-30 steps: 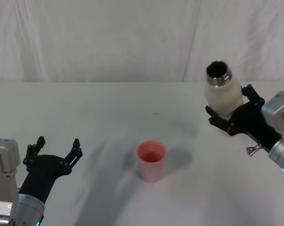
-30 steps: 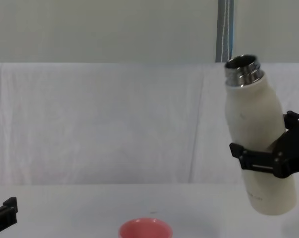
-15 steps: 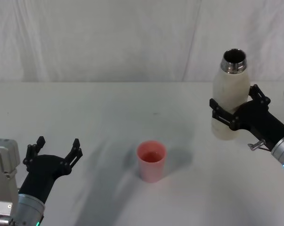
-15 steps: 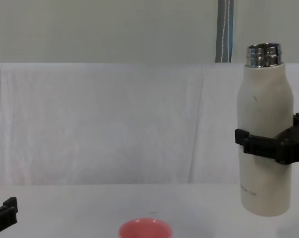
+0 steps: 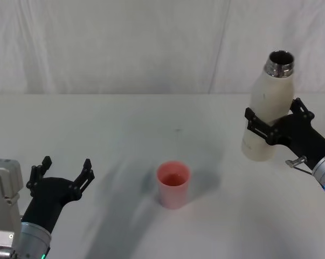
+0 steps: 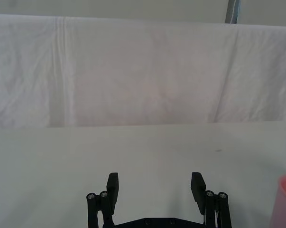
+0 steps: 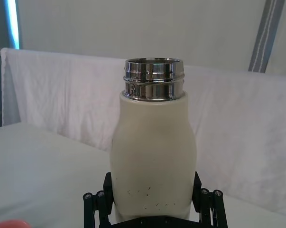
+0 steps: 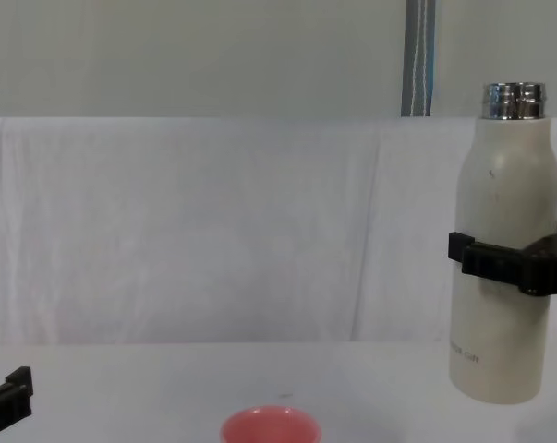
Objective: Grasp the thermos with one hand and pour water into the cup lid.
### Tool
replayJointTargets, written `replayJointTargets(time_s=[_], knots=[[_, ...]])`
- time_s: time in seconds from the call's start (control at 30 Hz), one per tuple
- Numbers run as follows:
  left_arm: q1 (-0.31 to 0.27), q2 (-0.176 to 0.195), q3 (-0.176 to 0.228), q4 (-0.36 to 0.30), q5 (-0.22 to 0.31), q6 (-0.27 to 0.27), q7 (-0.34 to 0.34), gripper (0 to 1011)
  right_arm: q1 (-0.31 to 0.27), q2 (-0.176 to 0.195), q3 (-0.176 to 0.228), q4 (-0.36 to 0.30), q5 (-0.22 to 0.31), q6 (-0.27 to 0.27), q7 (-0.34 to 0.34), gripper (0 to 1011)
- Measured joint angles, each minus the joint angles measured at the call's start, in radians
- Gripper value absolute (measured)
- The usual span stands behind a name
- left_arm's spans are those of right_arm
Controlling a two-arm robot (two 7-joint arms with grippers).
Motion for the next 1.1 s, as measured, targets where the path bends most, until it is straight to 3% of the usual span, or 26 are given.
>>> replayJointTargets(time_s=[1.1], knots=[[0.0, 0.0, 0.0, 0.0, 0.0, 0.0, 0.0, 1001, 0.001, 0.01, -0.018, 0.018, 0.034, 0.038, -0.021, 950]])
